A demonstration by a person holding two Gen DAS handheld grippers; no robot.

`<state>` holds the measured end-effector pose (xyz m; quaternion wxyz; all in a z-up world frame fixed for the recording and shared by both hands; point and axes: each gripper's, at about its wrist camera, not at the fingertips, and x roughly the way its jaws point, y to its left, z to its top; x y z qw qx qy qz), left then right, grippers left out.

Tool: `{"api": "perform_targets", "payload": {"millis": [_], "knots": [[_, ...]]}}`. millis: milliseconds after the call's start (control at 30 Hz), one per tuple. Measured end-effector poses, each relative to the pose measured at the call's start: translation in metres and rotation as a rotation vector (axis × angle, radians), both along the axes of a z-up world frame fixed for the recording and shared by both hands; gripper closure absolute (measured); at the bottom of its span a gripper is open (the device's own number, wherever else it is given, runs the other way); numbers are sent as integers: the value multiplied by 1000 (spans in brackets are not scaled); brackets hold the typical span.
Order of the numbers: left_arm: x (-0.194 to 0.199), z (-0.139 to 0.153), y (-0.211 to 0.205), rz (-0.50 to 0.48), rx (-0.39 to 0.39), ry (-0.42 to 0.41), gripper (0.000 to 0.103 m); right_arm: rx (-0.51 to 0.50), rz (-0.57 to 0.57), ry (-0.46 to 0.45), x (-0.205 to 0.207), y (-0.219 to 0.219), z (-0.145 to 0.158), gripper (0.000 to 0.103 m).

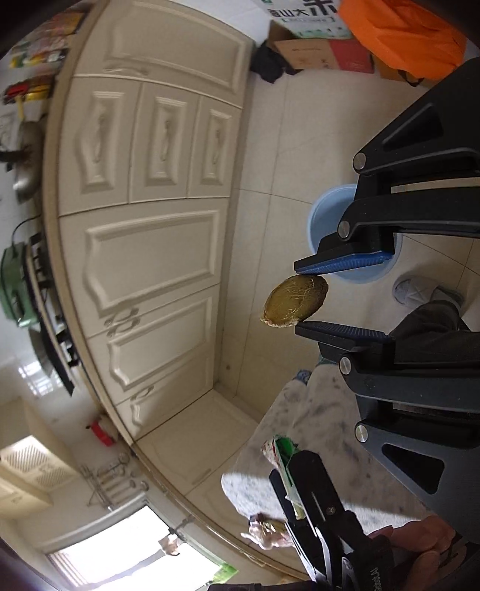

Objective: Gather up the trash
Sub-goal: 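Carry both items over the blue bin and open both tools to drop them, then move both open tools back over the table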

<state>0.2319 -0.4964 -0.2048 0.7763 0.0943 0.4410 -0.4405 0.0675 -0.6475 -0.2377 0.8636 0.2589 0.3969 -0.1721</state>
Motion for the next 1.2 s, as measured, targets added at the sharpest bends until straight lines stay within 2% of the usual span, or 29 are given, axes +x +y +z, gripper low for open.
{"api": "perform_targets", "payload": {"millis": [100, 233, 367, 433, 500, 600, 767, 900, 1033, 1100, 1200], "knots": [[25, -17, -26, -7, 43, 32, 33, 39, -14, 28, -1, -18, -24, 76], [65, -40, -82, -23, 102, 77, 33, 99, -41, 50, 2, -41, -54, 76], [94, -67, -121, -18, 188, 105, 31, 146, -63, 83, 7, -61, -82, 73], [100, -73, -137, -4, 222, 95, 28, 153, -83, 100, 7, -67, -91, 60], [100, -74, -152, 8, 232, 79, 17, 153, -108, 107, 3, -70, -95, 39], [102, -66, -157, 24, 231, 33, 3, 157, -130, 94, -6, -71, -95, 28], [85, -50, -151, 30, 206, -10, 2, 144, -160, 86, -17, -70, -88, 16], [70, -33, -124, 35, 158, -29, 2, 127, -161, 75, -20, -65, -77, 16], [54, -12, -86, 36, 101, -75, 2, 114, -154, 56, -19, -55, -61, 15], [45, 1, -60, 53, 75, -97, 2, 105, -151, 36, -17, -49, -48, 12], [28, 26, -6, 91, 31, -125, 1, 73, -144, 8, -12, -36, -26, 7]]}}
